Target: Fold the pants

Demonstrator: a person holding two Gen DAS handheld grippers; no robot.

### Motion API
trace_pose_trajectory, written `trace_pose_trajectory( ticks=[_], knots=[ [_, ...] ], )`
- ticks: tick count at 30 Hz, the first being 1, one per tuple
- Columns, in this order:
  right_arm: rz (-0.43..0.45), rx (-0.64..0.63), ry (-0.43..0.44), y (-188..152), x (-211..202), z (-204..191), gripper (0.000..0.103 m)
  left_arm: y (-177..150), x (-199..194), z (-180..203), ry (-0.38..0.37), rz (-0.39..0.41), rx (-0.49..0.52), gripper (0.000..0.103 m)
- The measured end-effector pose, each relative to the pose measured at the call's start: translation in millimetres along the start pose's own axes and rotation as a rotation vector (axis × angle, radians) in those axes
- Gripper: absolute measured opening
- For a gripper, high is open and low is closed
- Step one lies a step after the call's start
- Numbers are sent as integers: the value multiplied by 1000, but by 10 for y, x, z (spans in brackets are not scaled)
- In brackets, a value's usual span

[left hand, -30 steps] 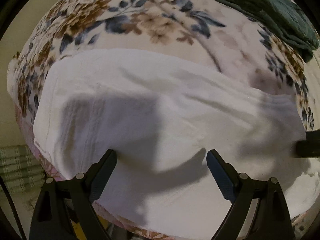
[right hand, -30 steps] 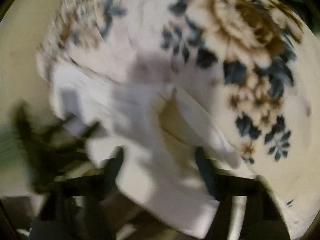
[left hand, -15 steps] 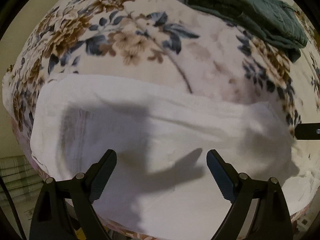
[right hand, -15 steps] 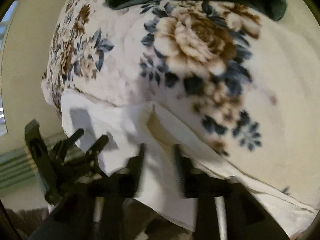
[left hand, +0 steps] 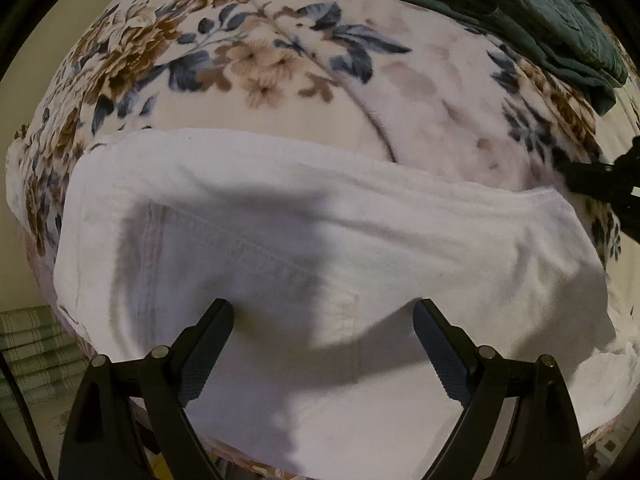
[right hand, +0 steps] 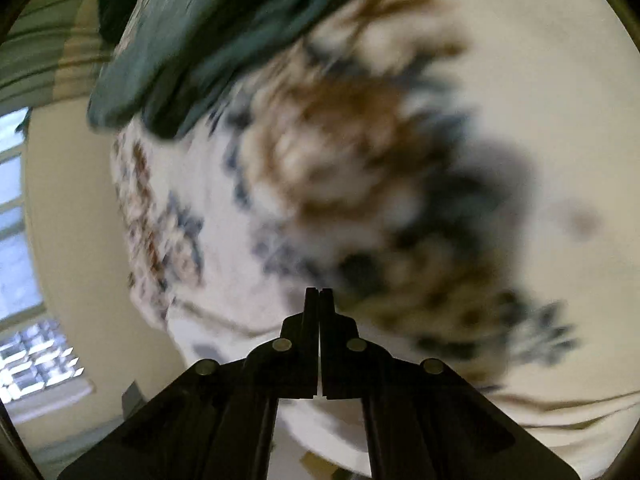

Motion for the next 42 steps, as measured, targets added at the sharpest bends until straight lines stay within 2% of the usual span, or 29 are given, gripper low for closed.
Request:
trace_pose_trajectory(
  ticks=[2, 5, 7, 9, 10, 12, 13, 14, 15, 17, 18, 19, 20, 21, 25, 27, 30, 32, 34, 37, 40, 42],
  knots=[
    [-5, -33, -43, 12, -74, -37, 1, -28, -41, -63, -6, -2, -11, 92],
    [-94, -144, 19, -185, -82, -312, 2, -15, -77, -169, -9, 4, -28, 92],
    [-149, -213, 29, -370, 8, -473, 12, -6, -102, -226, -7, 10, -34, 92],
    [-279, -242, 95, -583, 242, -570, 24, -10, -138, -233, -1, 14, -31, 92],
    [-303, -249, 74, -641, 358, -558, 24, -16, -144, -233, 3, 17, -28, 92],
    [-231, -254, -110, -545, 458, -341, 21, -48, -191, -188, 17, 21, -14, 92],
    [-180, -227, -178, -451, 460, -220, 9, -72, -197, -167, 28, 23, 1, 92],
    [-123, -150, -139, -357, 365, -75, 3, -102, -215, -139, 34, 23, 10, 92],
    [-85, -104, -98, -336, 259, -8, 3, -126, -233, -117, 38, 26, 22, 92],
    [24, -94, -62, -421, -100, 70, 11, -172, -270, -58, 43, 41, 43, 92],
    [59, -95, -24, -535, -280, 126, 19, -207, -290, 1, 41, 49, 56, 92],
    [99, -77, 35, -710, -481, 244, 42, -250, -315, 67, 32, 51, 65, 92],
    [144, -52, 72, -885, -652, 402, 58, -285, -322, 123, 21, 52, 74, 92],
    [183, -26, 84, -1017, -779, 536, 83, -357, -337, 252, 3, 50, 94, 92],
    [399, 230, 38, -1881, -1326, 1664, 84, -627, -334, 754, -33, 38, 182, 92],
    [513, 403, 17, -2323, -1621, 2422, 84, -816, -292, 1089, -47, 19, 241, 92],
    [642, 646, 60, -2877, -2049, 3520, 84, -1066, -247, 1531, -56, 2, 320, 92],
    [730, 704, 89, -3083, -2278, 3933, 84, -1249, -241, 1890, -46, 2, 395, 92],
    [773, 685, 44, -3089, -2550, 4140, 84, -1360, -261, 2156, -38, 10, 448, 92],
    [777, 557, -35, -2761, -2899, 4178, 84, -1465, -329, 2567, -25, 38, 518, 92],
    [703, 387, -123, -2191, -3191, 4219, 84, -1479, -404, 2876, -20, 66, 546, 92],
    [611, 282, -191, -1808, -3156, 4124, 82, -1461, -448, 3058, -22, 80, 552, 92]
  ],
)
Point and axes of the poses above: each gripper's, at about its wrist camera, not at the fingertips, and x roughly the way its jaws point, z to its right, y to its top, the point moved 5 cm from there along x, roughly the way its jaws point, and after that the axes turned 8 degrees about -z, right-handed, at the moved point
